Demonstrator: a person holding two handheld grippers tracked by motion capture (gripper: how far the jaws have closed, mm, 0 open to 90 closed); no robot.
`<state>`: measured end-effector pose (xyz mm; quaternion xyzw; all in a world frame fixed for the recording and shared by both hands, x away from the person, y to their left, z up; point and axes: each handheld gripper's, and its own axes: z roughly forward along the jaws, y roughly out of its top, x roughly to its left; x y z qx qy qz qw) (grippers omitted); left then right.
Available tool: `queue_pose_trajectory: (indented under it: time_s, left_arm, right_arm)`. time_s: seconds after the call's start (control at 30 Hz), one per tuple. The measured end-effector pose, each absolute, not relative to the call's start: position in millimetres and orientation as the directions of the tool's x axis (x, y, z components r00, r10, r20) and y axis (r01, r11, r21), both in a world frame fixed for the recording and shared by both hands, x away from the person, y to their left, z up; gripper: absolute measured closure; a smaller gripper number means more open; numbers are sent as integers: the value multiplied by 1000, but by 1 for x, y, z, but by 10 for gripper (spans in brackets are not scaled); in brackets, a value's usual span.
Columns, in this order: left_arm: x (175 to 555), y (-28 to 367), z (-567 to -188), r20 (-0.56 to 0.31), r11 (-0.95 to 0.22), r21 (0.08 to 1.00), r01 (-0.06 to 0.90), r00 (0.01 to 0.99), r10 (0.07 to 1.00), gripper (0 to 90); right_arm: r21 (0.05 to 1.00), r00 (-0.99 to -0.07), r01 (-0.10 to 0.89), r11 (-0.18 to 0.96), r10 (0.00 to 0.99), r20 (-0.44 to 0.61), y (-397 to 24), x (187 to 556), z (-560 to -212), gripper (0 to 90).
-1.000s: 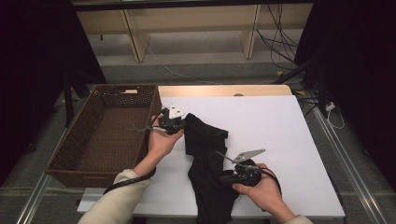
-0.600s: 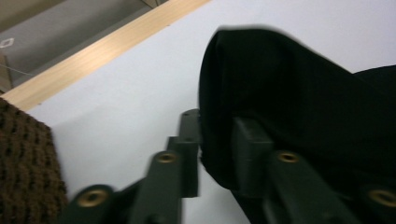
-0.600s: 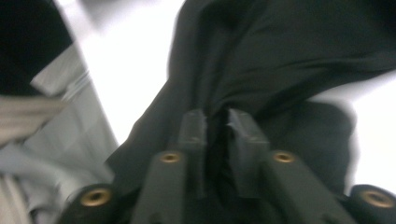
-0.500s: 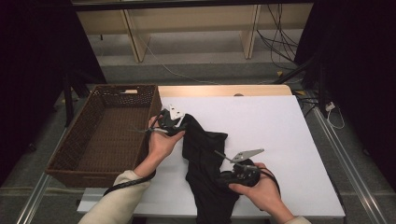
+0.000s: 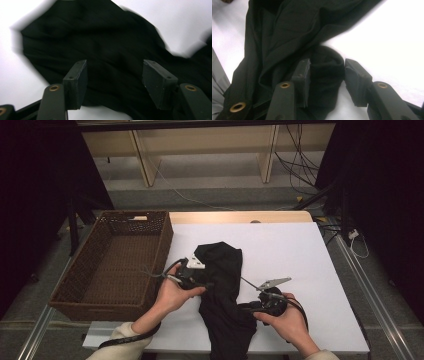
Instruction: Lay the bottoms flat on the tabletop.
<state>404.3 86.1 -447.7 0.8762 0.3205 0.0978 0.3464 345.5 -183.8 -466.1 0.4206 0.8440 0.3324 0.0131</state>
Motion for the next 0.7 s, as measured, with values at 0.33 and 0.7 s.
queue_pose_trajectory:
  time_s: [0.33, 0.7]
  left_arm:
    - [391, 68, -472, -12, -653, 606, 455, 826, 564, 645]
    - [394, 83, -459, 28, -638, 618, 460, 798, 602, 852]
  right_arm:
    - [522, -697, 678, 517, 679, 232, -168, 334, -472, 819]
    - [449, -783, 616, 648, 567, 256, -154, 316, -465, 883]
